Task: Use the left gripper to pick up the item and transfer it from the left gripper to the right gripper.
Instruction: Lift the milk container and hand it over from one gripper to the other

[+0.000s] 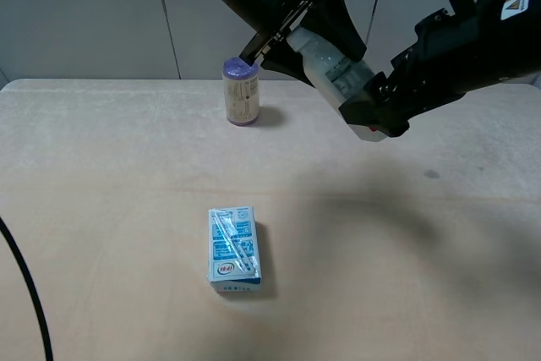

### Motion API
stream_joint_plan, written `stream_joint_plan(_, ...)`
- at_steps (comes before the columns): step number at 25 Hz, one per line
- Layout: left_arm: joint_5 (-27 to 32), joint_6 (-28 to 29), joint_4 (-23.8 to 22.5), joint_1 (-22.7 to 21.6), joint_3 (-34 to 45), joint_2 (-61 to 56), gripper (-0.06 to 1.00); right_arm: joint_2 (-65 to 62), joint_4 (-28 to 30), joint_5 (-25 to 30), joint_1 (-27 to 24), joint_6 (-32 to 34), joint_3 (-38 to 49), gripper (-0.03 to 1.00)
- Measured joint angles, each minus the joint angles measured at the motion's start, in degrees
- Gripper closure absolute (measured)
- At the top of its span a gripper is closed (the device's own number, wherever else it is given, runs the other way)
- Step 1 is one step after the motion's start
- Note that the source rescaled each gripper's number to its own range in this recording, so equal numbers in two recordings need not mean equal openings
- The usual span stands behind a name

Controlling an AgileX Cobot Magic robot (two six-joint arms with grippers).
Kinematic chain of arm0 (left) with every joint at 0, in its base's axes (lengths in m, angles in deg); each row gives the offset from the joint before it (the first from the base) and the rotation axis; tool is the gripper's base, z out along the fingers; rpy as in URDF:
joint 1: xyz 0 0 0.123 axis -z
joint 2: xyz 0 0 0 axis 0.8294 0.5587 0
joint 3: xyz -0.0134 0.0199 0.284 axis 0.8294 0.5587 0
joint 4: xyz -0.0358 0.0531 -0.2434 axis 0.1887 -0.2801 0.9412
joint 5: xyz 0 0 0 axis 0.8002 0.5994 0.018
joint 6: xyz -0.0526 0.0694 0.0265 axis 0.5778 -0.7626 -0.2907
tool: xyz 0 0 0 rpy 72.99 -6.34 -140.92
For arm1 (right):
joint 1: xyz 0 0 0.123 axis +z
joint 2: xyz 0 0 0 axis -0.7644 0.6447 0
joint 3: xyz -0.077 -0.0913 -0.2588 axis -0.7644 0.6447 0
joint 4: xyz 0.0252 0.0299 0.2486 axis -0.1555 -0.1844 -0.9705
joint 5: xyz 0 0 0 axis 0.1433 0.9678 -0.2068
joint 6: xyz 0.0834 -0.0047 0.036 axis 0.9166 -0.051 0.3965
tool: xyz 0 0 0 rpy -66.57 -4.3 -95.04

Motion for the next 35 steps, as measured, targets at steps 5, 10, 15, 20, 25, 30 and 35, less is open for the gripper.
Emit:
stream_joint_plan(5, 0.07, -0.53, 1.39, 0.0, 0.0, 0.0, 0.94, 2.21, -0.05, -0.99, 0.0, -0.26, 0.01, -0.03)
stream_joint_plan(10, 0.21, -0.95, 1.46, 0.0, 0.0, 0.0, 0.94, 2.72, 0.01, -1.09, 0.0, -0.46, 0.01, -0.03)
stream_joint_plan(15, 0.34, -0.99, 1.75, 0.0, 0.0, 0.0, 0.94, 2.87, 0.01, -1.23, 0.0, -0.5, 0.01, -0.03)
stream_joint_plan(20, 0.5, -0.99, 1.75, 0.0, 0.0, 0.0, 0.94, 2.87, 0.01, -1.06, 0.0, -0.5, 0.01, -0.03)
stream_joint_plan(25, 0.5, -1.53, 3.21, 0.0, 0.0, 0.0, 0.94, 2.87, -0.04, -0.64, 0.0, -0.61, 0.01, -0.03)
stream_joint_plan(30, 0.5, -2.53, 4.77, 0.0, 0.0, 0.0, 0.94, 2.87, -0.04, -0.26, 0.0, -0.67, 0.01, 0.14)
stream_joint_plan(35, -0.93, -2.55, 5.61, 0.0, 0.0, 0.0, 0.94, 2.87, -0.14, -0.03, 0.22, -1.25, 0.01, 0.88)
